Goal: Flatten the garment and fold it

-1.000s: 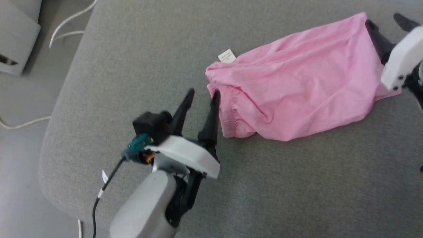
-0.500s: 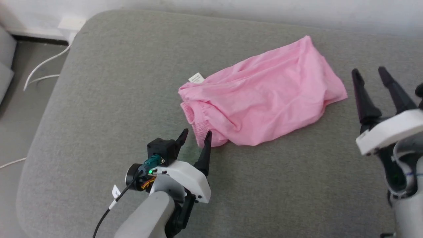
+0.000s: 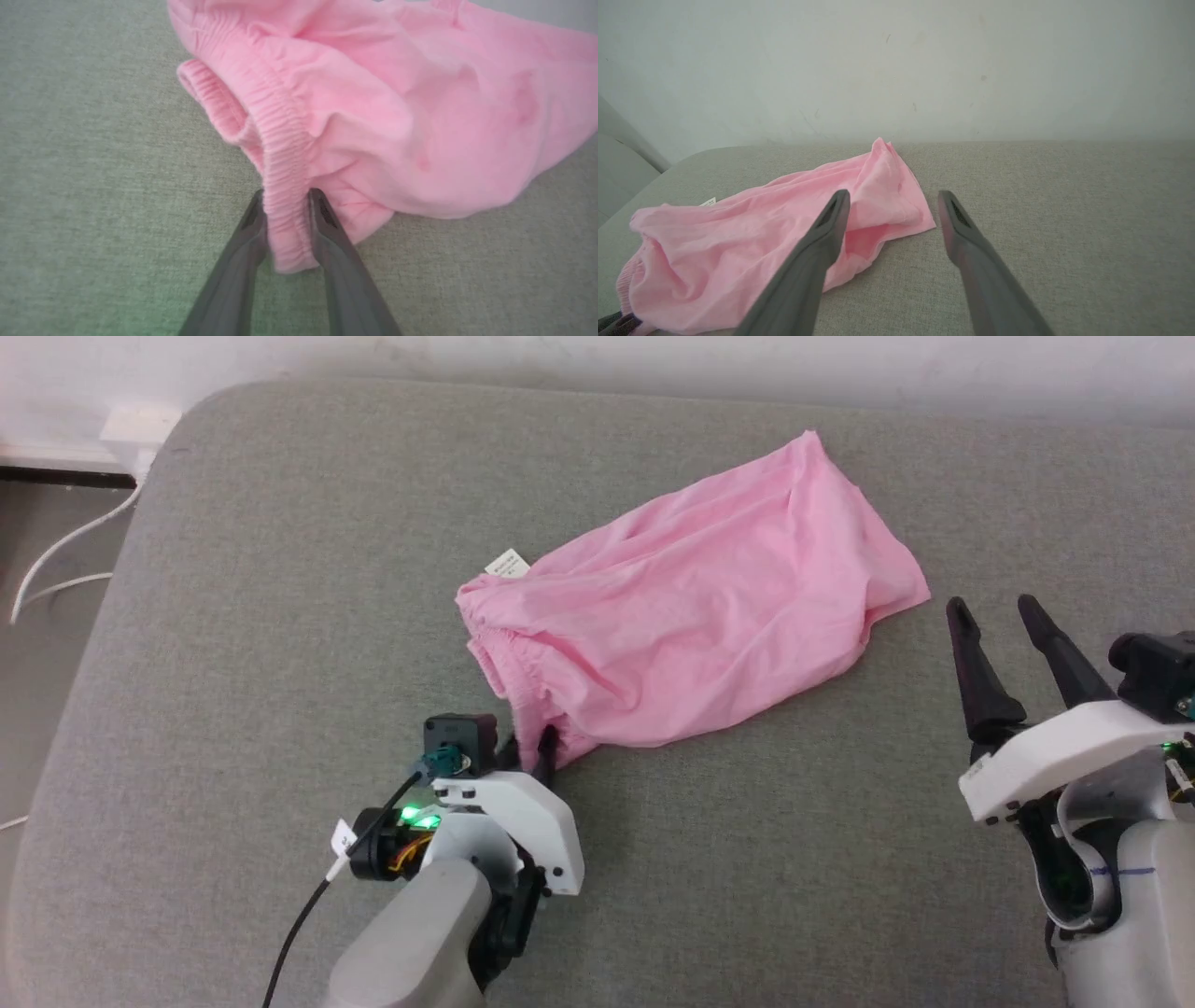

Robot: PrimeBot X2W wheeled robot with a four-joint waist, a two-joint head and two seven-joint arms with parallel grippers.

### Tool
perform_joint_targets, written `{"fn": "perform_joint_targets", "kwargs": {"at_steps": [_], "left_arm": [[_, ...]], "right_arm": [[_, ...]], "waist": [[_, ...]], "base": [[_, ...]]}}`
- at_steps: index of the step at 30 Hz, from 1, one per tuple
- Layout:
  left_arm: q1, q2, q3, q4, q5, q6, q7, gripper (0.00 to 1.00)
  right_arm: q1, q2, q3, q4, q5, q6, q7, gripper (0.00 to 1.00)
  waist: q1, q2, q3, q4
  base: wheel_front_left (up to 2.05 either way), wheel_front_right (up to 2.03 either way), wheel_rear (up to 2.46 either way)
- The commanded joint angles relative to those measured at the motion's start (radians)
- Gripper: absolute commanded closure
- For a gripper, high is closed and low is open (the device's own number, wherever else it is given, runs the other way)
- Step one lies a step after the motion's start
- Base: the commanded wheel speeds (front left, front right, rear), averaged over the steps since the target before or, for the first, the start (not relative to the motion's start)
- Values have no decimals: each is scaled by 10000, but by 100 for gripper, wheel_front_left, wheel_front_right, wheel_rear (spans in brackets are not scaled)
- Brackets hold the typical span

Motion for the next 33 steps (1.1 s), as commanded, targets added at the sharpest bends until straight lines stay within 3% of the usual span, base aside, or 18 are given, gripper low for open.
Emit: {"fn": "perform_joint_targets", "kwargs": {"at_steps": [1,11,18,24,25,26,27,33], "left_arm": [[10,-90,-128,131,-112,-92,103,100],[-285,-296,-288,18,-89,-323,-224,100],[-583,-465,-401,32,-92,-439,-384,100],[-702,-552,-483,111,-113,-525,-541,100],[-708,-556,-485,136,-121,-533,-564,100],[-713,-559,-481,163,-132,-539,-590,100],[-712,-561,-477,193,-147,-548,-611,100],[-567,-384,-461,127,-315,-795,-627,100]], "right_arm": [[-198,41,-65,134,-111,-9,48,0],[-2399,156,-748,2900,-1099,-9,754,0],[-4050,174,-1568,5280,-2260,-9,2209,0],[-4721,95,-1515,6329,-3135,-9,3894,0],[-4745,78,-1466,6414,-3196,-9,4176,51],[-4746,58,-1400,6446,-3245,-9,4402,72],[-4737,46,-1336,6396,-3249,-9,4486,100],[-4153,-25,-825,5273,-2511,-9,3834,100]], "waist": [[0,-1,14,64],[0,-1,338,556],[0,-1,741,916],[0,-1,901,1005],[0,-1,899,998],[0,-1,888,987],[0,-1,863,970],[0,-1,403,757]], "base": [[0,0,0],[0,0,0],[0,0,0],[0,0,0],[0,0,0],[0,0,0],[0,0,0],[0,0,0]]}}
